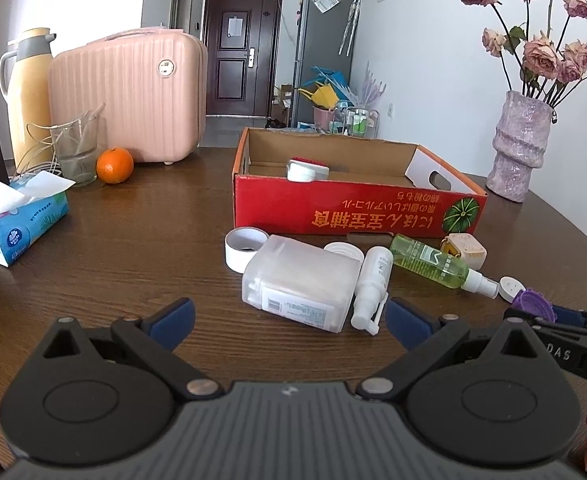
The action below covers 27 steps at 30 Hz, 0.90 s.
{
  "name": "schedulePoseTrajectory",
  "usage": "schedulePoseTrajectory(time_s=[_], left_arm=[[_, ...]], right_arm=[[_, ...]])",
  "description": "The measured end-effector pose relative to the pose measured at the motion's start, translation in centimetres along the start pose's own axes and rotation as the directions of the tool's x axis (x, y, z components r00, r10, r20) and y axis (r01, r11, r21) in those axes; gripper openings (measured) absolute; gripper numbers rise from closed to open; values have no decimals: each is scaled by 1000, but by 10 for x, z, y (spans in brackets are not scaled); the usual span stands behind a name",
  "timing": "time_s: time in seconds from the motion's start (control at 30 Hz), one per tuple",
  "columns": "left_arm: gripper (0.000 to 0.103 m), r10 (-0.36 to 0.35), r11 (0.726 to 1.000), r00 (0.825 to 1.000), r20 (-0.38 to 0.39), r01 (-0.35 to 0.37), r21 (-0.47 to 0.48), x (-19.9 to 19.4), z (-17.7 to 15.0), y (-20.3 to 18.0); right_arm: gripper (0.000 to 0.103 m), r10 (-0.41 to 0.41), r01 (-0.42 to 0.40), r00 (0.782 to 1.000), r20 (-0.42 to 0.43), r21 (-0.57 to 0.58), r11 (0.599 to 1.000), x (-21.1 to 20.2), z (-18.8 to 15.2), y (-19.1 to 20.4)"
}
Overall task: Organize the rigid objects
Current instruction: 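Grasp the purple cap with the right tool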
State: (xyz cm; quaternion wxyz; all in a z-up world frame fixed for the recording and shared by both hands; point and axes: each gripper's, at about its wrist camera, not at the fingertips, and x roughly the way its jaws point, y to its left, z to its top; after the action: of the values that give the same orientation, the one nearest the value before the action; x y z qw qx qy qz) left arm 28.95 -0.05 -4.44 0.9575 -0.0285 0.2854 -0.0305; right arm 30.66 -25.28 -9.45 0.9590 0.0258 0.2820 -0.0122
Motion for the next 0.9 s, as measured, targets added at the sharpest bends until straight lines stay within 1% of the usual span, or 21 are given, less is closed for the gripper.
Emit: schedulePoseTrajectory(time_s=[0.17,0.33,0.4,0.5,0.67,0.9], left_arm=[[103,12,1000,1000,-26,-11,9,7,-1,-1],[103,22,999,998,-55,-21,35,19,7,1],[103,14,998,997,-74,-9,55,24,10,3],[103,8,996,997,-80,-1,86,30,14,5],[103,-19,992,994,-105,32,124,44,18,4],[103,-17,985,994,-110,36,166,66,25,-2]], right_arm=[[53,2,-2,1000,10,6,1000,-2,1,-1],[53,3,-3,1000,22,1,1000,-6,0,0],[53,2,-2,1000,28,8,1000,-7,0,-2],[53,-1,0,999,33,20,1000,-8,1,-4],[53,-9,8,999,34,27,1000,-7,1,-5],[53,-20,19,999,30,43,999,-5,1,-8]])
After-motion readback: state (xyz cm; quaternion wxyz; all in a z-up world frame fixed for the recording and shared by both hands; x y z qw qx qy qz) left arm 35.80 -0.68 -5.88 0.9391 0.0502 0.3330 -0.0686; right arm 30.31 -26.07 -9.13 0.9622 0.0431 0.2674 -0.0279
